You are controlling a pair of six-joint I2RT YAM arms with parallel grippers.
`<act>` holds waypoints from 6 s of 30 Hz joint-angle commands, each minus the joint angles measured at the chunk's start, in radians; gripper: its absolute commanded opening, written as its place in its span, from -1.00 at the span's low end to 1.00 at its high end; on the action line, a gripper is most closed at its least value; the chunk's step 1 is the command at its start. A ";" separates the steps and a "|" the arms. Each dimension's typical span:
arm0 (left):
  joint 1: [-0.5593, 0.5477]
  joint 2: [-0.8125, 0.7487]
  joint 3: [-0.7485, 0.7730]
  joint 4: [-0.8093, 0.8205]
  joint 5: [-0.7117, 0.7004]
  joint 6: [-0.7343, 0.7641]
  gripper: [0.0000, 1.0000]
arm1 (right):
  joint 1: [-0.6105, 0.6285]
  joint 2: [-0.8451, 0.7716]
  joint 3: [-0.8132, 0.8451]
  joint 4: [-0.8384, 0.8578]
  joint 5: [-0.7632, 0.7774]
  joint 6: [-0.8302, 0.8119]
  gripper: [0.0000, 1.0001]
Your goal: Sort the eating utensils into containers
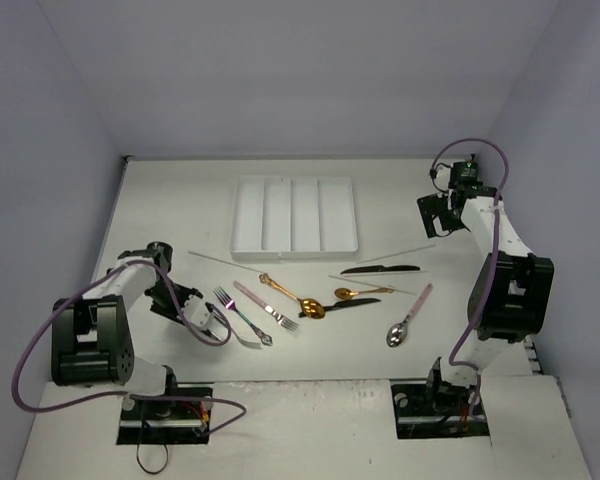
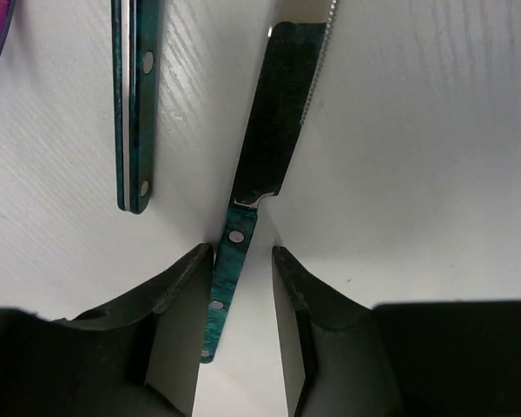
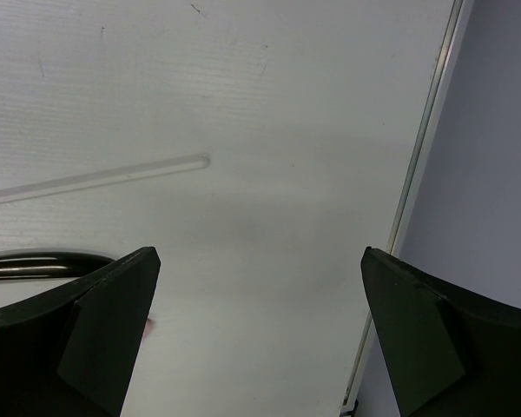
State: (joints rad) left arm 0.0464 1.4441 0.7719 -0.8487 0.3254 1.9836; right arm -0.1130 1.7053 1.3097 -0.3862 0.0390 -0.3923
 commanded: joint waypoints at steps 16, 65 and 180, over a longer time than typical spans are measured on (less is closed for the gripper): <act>0.050 -0.220 -0.160 -0.012 0.348 0.758 -1.00 | -0.010 -0.020 0.026 0.007 -0.010 0.015 1.00; -0.419 0.362 0.975 0.224 -0.346 -2.346 -1.00 | -0.010 0.038 0.067 -0.008 0.008 0.024 1.00; -0.457 -0.369 0.089 -0.025 0.355 -0.463 -1.00 | -0.016 0.070 0.040 -0.028 0.019 0.001 1.00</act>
State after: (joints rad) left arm -0.4000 1.2059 0.6896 -0.8589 0.4754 1.6368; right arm -0.1192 1.7878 1.3159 -0.4122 0.0479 -0.3757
